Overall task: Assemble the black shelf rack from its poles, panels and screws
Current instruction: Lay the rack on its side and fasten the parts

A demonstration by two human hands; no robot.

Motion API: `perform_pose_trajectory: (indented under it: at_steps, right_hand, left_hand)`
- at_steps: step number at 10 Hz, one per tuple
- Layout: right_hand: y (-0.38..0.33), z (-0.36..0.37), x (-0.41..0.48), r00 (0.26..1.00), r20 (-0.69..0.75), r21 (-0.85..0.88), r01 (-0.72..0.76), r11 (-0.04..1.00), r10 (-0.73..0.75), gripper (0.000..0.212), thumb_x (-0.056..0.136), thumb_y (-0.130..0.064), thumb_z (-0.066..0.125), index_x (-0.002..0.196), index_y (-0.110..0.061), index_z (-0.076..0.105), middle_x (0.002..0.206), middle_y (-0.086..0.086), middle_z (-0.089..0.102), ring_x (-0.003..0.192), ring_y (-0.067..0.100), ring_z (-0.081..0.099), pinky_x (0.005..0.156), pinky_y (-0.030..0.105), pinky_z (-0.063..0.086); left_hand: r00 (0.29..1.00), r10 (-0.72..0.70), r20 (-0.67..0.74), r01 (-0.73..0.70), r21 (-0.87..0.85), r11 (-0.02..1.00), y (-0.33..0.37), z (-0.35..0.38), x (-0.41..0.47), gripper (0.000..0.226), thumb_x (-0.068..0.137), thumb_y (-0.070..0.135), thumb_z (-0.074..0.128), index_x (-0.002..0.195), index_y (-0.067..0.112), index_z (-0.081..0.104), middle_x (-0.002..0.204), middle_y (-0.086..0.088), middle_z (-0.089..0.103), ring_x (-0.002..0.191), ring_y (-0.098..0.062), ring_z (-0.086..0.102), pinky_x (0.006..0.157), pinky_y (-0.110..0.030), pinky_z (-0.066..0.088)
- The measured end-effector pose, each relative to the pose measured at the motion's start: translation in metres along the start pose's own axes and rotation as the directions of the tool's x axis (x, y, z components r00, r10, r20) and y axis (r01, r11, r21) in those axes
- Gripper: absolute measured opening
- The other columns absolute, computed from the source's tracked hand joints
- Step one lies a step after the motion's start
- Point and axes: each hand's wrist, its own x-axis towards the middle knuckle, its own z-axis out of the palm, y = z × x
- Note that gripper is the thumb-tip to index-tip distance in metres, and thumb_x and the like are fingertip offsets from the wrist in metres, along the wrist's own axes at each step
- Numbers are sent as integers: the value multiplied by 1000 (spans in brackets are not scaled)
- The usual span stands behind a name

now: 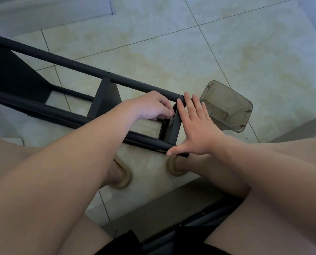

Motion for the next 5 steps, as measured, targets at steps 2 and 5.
perform_pose_trajectory:
  at_steps: [2,5]
  right_hand:
    - [0,-1,0,1000,8,-4,0,1000,0,157,43,-109,23,157,-12,-23,162,13,-35,150,34,-31,125,52,-10]
    - [0,-1,0,1000,13,-8,-6,1000,6,157,46,-108,30,158,-12,-22,163,13,-34,150,34,-32,125,52,-10]
  left_hand:
    - [981,-192,14,190,-221,957,-8,11,0,4,94,21,68,94,18,70,78,3,75,82,-13,72,82,-32,54]
    - [969,-248,22,245,-246,938,-4,8,-3,15,98,26,60,103,16,71,82,3,78,87,-14,73,86,-33,53]
